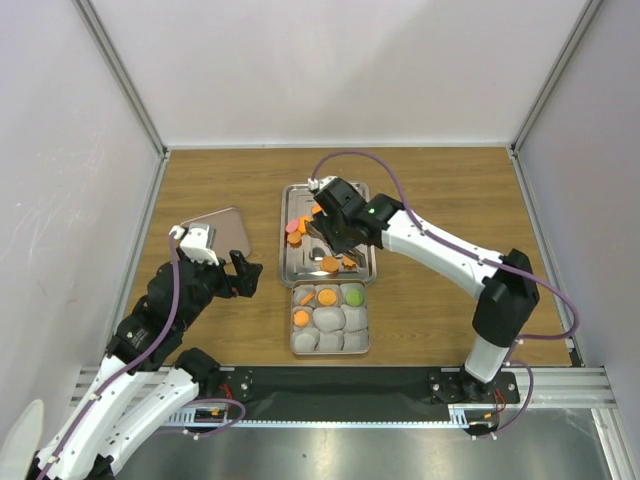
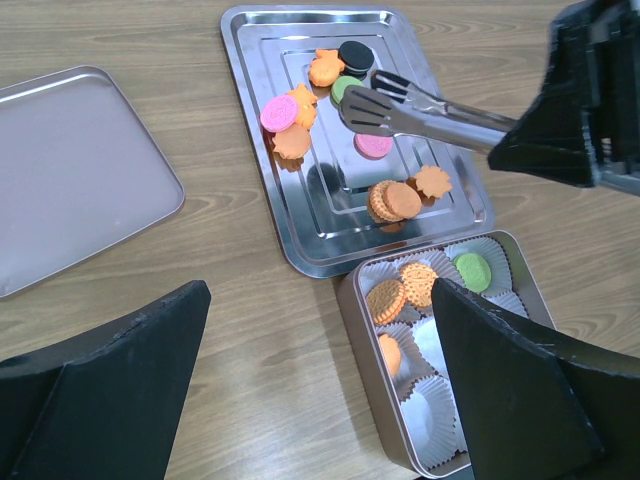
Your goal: Pack the cookies
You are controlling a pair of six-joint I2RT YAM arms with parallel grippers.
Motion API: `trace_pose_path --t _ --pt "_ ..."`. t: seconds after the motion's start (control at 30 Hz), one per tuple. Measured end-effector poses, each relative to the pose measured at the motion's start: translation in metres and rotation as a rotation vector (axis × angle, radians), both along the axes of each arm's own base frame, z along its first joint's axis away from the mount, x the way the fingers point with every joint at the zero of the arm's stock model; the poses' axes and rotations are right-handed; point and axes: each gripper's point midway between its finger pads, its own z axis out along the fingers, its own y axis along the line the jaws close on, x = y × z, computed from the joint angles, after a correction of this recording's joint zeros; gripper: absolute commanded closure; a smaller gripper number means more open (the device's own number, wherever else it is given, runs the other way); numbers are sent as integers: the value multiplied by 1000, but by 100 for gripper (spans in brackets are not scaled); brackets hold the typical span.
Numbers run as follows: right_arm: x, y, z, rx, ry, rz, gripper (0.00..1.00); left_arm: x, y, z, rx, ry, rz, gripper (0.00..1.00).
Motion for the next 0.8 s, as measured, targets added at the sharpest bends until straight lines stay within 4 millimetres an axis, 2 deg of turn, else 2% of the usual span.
trace_pose_path --t 0.23,0.4,0.63,0.8 --pt "-18 -16 13 36 -1 -3 59 0 0 0 0 0 0 0" --pt "-37 -20 32 79 -11 13 59 0 0 0 0 0 0 0" --pt "-88 -18 55 125 -10 105 58 0 0 0 0 0 0 0" --pt "-133 -28 51 126 45 169 58 0 0 0 -1 -2 -2 0"
